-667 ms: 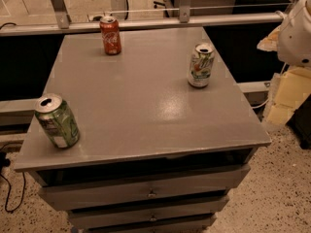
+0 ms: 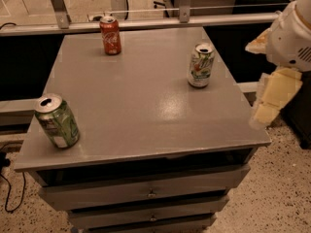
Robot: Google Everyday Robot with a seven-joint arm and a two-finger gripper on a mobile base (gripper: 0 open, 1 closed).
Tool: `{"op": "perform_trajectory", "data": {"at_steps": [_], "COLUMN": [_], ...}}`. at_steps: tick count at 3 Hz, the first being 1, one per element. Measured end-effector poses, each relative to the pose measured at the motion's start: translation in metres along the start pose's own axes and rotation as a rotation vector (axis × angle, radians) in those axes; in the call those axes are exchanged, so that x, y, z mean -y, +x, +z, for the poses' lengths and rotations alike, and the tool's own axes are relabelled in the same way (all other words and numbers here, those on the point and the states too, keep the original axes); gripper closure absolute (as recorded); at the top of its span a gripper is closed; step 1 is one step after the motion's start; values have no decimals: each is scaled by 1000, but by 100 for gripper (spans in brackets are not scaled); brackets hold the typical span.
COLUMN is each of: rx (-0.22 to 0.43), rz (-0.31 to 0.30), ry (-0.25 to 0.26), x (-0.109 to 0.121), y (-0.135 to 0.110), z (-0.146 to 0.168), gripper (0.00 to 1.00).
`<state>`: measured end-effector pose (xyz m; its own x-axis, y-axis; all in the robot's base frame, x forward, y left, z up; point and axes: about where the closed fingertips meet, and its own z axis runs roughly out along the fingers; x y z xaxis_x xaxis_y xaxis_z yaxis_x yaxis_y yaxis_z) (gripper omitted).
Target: Knock green can over
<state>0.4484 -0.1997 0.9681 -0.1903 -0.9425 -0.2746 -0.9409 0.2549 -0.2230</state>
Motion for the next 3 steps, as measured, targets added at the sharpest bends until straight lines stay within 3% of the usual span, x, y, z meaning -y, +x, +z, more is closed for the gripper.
{"op": "perform_trajectory", "data": {"at_steps": [1, 2, 3], "rx": [174, 383, 601], "rz": [-32, -67, -99], "ry": [-72, -149, -207], "x": [0, -9, -26], "y": [-48, -116, -193], "z": [36, 65, 74], "gripper": [0, 0, 0]}}
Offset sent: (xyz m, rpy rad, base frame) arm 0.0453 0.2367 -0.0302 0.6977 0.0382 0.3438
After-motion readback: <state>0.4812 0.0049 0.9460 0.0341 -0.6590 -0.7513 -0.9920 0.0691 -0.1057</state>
